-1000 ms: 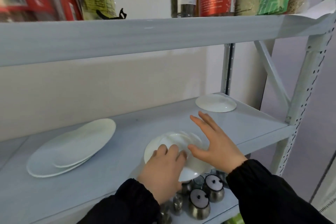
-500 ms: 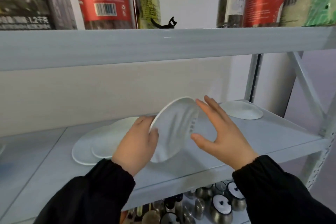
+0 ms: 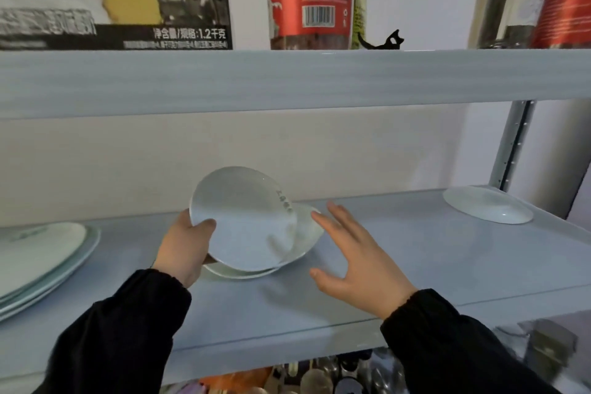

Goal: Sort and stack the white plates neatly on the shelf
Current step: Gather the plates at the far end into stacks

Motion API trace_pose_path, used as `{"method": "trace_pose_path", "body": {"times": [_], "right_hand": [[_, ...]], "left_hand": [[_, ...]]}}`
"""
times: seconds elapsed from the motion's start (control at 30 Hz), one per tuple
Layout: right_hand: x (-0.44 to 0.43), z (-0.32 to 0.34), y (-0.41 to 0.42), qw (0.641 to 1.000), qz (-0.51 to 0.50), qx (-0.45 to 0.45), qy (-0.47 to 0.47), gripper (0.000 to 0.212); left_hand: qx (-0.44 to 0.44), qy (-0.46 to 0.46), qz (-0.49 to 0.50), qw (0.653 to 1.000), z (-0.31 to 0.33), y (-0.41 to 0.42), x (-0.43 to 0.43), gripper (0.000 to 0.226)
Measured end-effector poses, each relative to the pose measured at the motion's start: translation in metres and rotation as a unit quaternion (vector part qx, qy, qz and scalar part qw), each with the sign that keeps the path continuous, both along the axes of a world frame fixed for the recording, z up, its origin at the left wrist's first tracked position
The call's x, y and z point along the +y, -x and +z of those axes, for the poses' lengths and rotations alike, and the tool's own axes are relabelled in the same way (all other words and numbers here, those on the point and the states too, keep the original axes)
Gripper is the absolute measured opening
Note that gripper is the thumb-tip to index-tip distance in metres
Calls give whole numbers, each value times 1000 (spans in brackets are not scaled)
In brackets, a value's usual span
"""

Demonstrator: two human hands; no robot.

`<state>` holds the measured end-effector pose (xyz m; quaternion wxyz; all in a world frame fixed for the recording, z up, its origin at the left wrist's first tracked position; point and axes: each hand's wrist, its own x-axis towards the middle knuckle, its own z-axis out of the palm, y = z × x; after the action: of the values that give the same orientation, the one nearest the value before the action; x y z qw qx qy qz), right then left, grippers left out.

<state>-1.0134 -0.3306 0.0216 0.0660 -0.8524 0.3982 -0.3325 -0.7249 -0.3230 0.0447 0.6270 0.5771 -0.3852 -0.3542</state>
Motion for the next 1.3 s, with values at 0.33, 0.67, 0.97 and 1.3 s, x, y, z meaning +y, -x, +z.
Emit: {"method": "trace_pose_path", "body": {"times": [0.33, 0.67, 0.97, 1.3], "right_hand": [[-17, -32, -29, 999, -10, -45, -10, 73], [-22, -40, -33, 999, -28, -29, 20, 73], [-22, -40, -28, 998, -33, -54, 14, 71], [-49, -42, 52, 994, -101, -29, 6, 70]], "left_hand": [[-108, -61, 30, 992, -22, -35, -10, 26], [-288, -82, 12, 954, -35, -41, -15, 61], [-424, -36, 45, 904, -39, -42, -11, 68], [-605, 222, -6, 764, -27, 53, -9, 53]]}}
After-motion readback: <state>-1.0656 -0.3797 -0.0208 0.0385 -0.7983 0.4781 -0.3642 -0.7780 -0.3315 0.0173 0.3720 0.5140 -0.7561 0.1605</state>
